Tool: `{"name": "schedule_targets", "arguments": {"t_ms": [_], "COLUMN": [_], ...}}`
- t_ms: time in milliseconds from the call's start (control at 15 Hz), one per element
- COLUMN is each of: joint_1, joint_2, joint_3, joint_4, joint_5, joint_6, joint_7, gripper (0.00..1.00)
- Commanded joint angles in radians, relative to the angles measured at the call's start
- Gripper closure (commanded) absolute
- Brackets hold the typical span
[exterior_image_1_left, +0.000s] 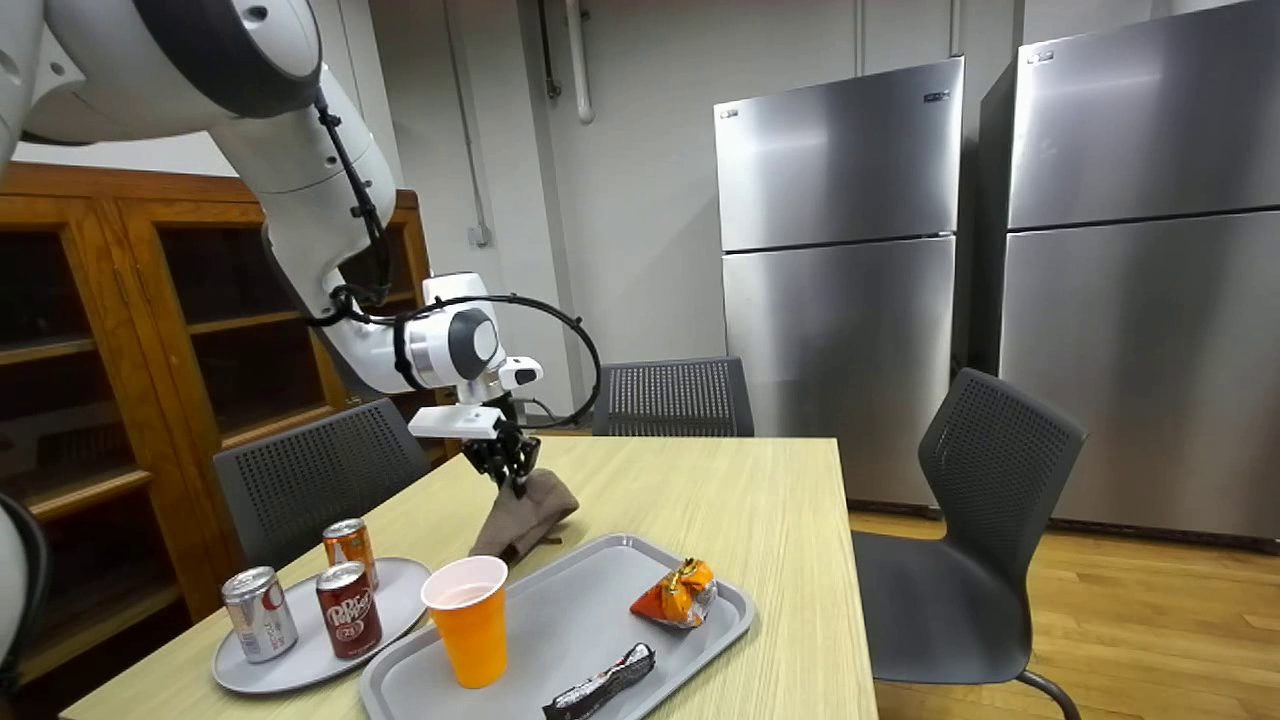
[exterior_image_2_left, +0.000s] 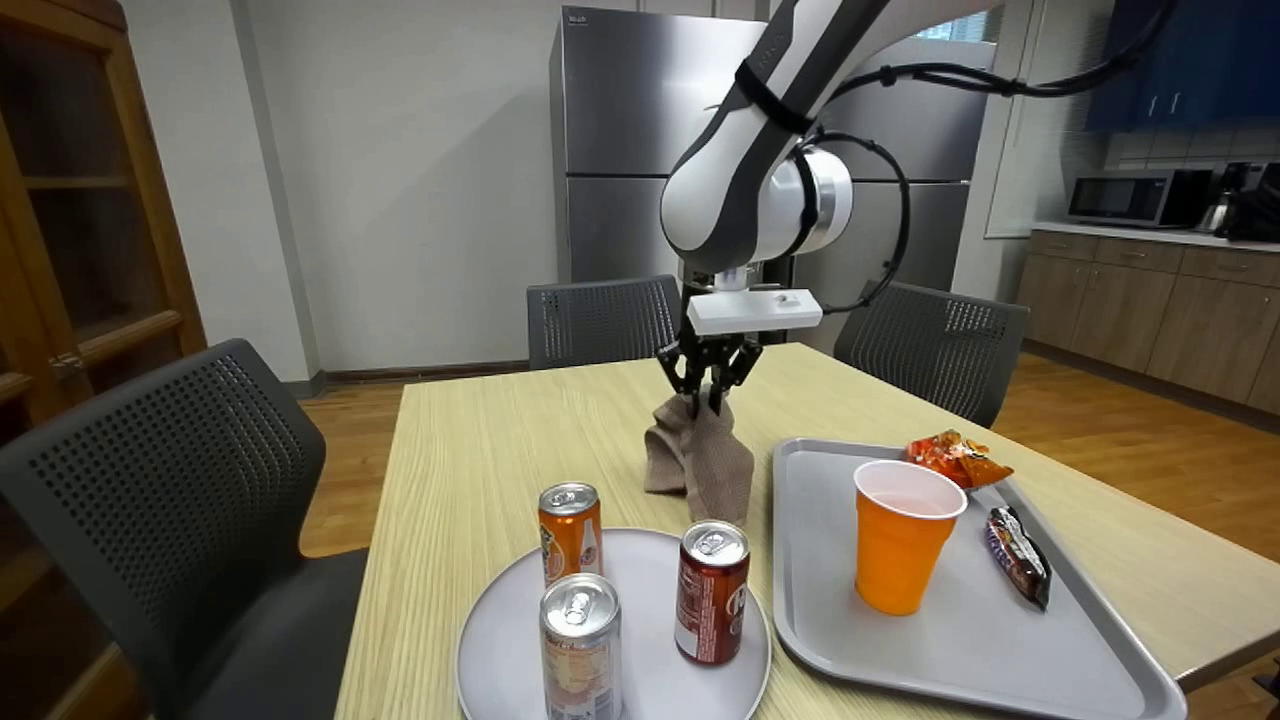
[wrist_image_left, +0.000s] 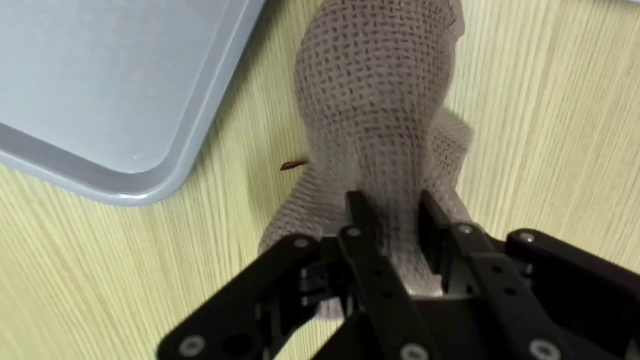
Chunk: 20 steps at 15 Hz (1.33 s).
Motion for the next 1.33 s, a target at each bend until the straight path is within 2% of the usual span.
{"name": "schedule_targets", "arguments": {"t_ms": [0, 333, 800, 1267], "joint_1": [0.004, -0.016, -0.082, -0.126], "joint_2": [-0.031, -0.093, -0.216, -0.351], "joint_3": [-0.011, -0.02, -0.002, 0.013], "joint_4": [-0.002, -0.052, -0.143, -0.284], "joint_5": [-0.024, -0.018, 0.015, 0.028], "joint_6": [-0.038, -0.024, -0.106, -0.115], "joint_7": [0.021, 0.01, -0.021, -0.073], "gripper": [0.38, 0.01, 0.0, 0.0]}}
